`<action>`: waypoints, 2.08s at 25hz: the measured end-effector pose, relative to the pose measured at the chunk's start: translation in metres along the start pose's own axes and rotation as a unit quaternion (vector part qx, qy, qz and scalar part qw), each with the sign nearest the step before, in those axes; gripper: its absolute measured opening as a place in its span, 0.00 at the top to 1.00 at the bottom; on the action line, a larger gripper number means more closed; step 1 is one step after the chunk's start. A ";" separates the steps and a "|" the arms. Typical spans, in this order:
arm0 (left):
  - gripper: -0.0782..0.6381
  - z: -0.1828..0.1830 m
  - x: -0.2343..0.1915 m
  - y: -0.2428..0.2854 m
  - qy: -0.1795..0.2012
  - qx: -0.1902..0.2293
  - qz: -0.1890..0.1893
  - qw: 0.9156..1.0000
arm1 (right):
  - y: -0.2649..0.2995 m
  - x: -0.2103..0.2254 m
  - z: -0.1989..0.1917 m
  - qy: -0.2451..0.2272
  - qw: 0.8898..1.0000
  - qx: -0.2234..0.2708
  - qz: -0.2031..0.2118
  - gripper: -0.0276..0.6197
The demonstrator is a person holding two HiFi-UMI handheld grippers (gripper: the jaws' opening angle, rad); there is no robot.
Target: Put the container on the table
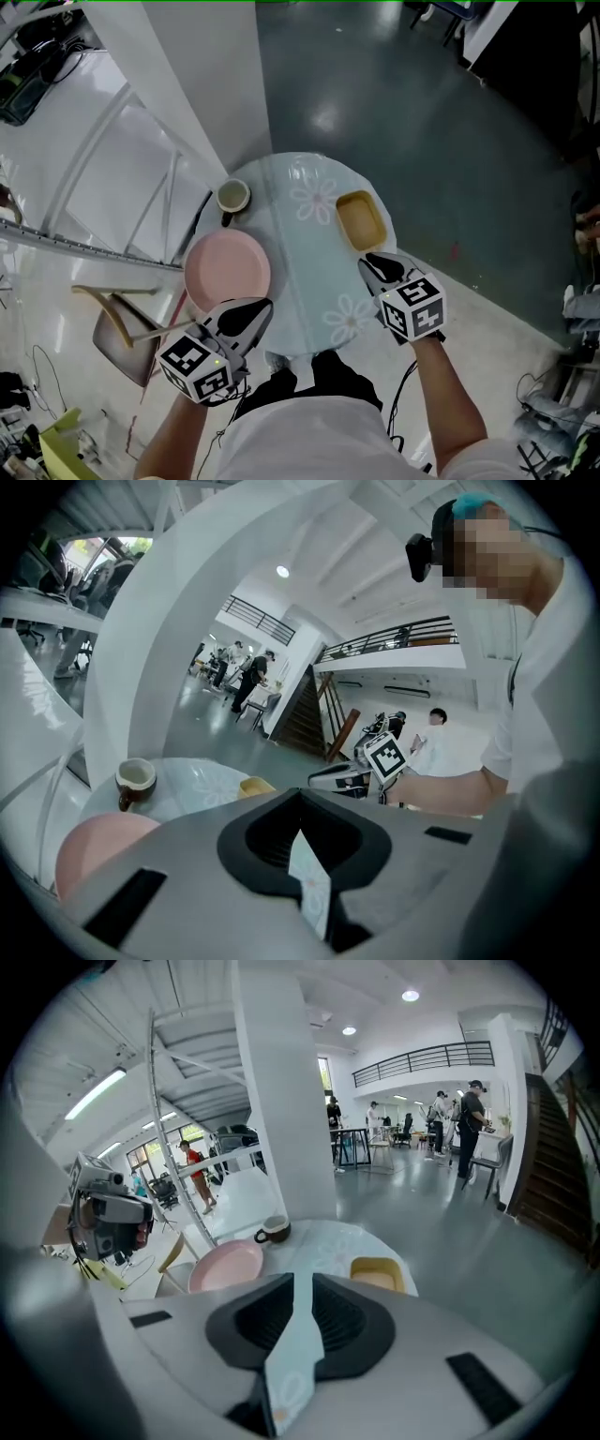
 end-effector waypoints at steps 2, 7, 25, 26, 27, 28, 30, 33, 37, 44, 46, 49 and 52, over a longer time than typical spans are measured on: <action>0.86 0.003 0.005 -0.002 0.004 0.003 -0.003 1.000 | -0.011 -0.006 0.005 0.003 1.000 0.014 0.001 0.84; 0.86 0.013 0.021 -0.010 0.017 0.015 -0.013 1.000 | -0.037 -0.022 0.013 0.007 0.999 0.042 0.004 0.85; 0.86 0.015 0.055 -0.034 0.034 0.031 -0.026 0.999 | -0.089 -0.079 0.007 0.014 0.995 0.096 0.034 0.90; 0.86 0.016 0.056 -0.035 0.035 0.032 -0.025 0.999 | -0.091 -0.082 0.007 0.014 0.994 0.100 0.038 0.90; 0.86 0.016 0.058 -0.035 0.036 0.032 -0.025 0.999 | -0.093 -0.084 0.008 0.015 0.994 0.104 0.041 0.90; 0.86 0.016 0.058 -0.035 0.036 0.032 -0.025 0.998 | -0.094 -0.086 0.009 0.015 0.993 0.108 0.044 0.90; 0.86 0.017 0.060 -0.036 0.038 0.032 -0.025 0.998 | -0.098 -0.091 0.012 0.013 0.992 0.113 0.050 0.91; 0.86 0.017 0.063 -0.037 0.042 0.031 -0.027 0.998 | -0.102 -0.097 0.015 0.009 0.991 0.121 0.057 0.91; 0.86 0.018 0.066 -0.037 0.045 0.032 -0.028 0.998 | -0.105 -0.102 0.017 0.006 0.990 0.129 0.061 0.91; 0.86 0.016 0.066 -0.035 0.045 0.032 -0.028 0.998 | -0.107 -0.104 0.018 0.003 0.988 0.140 0.065 0.92; 0.86 0.014 0.065 -0.035 0.045 0.031 -0.028 0.998 | -0.107 -0.105 0.017 0.003 0.988 0.140 0.066 0.92; 0.86 0.013 0.065 -0.036 0.046 0.030 -0.028 0.998 | -0.105 -0.106 0.015 0.002 0.988 0.136 0.067 0.92; 0.86 0.013 0.065 -0.035 0.046 0.029 -0.029 0.998 | -0.104 -0.105 0.014 0.001 0.988 0.135 0.069 0.92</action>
Point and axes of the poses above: the fingertips, and each gripper's own axes: y forward along the fingers, x to its right, z out of its top, the point moved 6 cm from there along -y, backward along the fingers, and after that the axes turned 1 degree about x, right-handed, at the moved point
